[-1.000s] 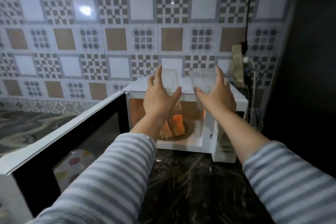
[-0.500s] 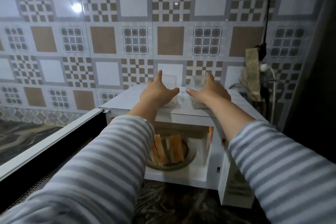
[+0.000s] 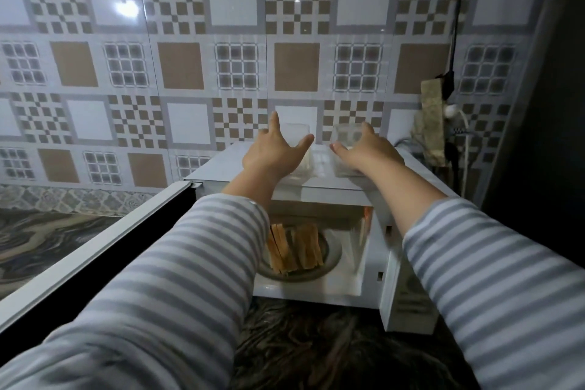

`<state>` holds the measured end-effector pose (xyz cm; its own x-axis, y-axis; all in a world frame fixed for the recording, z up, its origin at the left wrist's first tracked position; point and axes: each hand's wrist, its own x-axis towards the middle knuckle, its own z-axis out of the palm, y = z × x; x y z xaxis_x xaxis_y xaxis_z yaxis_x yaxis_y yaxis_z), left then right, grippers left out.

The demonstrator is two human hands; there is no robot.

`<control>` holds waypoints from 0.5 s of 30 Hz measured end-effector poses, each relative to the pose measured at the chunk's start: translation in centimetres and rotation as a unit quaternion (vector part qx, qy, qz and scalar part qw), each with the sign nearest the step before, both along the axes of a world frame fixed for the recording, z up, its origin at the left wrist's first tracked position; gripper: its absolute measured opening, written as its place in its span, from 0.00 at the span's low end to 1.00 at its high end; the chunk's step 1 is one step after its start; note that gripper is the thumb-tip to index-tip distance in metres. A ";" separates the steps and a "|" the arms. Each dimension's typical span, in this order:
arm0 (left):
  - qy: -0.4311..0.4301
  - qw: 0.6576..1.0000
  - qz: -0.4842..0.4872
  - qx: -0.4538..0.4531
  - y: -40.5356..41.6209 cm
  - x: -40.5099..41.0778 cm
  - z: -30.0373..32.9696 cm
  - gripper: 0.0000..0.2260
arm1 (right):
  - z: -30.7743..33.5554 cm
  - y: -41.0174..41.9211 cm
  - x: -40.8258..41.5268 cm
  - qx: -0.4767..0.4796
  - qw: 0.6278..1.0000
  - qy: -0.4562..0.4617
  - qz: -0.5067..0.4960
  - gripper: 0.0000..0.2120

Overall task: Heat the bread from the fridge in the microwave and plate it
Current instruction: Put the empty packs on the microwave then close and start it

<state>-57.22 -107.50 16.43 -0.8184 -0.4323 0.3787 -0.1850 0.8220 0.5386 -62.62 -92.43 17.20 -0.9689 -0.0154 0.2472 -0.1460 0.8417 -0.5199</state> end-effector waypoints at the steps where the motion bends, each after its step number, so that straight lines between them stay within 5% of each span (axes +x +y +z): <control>1: -0.005 1.000 -0.005 -0.003 0.0 0.6 -0.1 0.40 | 0.0 0.2 0.7 -0.001 1.000 0.000 -0.004 0.40; 9: -0.036 0.998 -0.009 -0.051 -1.2 6.7 -0.6 0.32 | -1.4 -0.4 8.3 0.083 0.993 0.077 -0.009 0.29; 15: -0.093 0.991 -0.057 -0.083 -4.5 15.2 -0.1 0.23 | -4.6 -4.3 19.0 0.092 0.994 0.045 0.046 0.25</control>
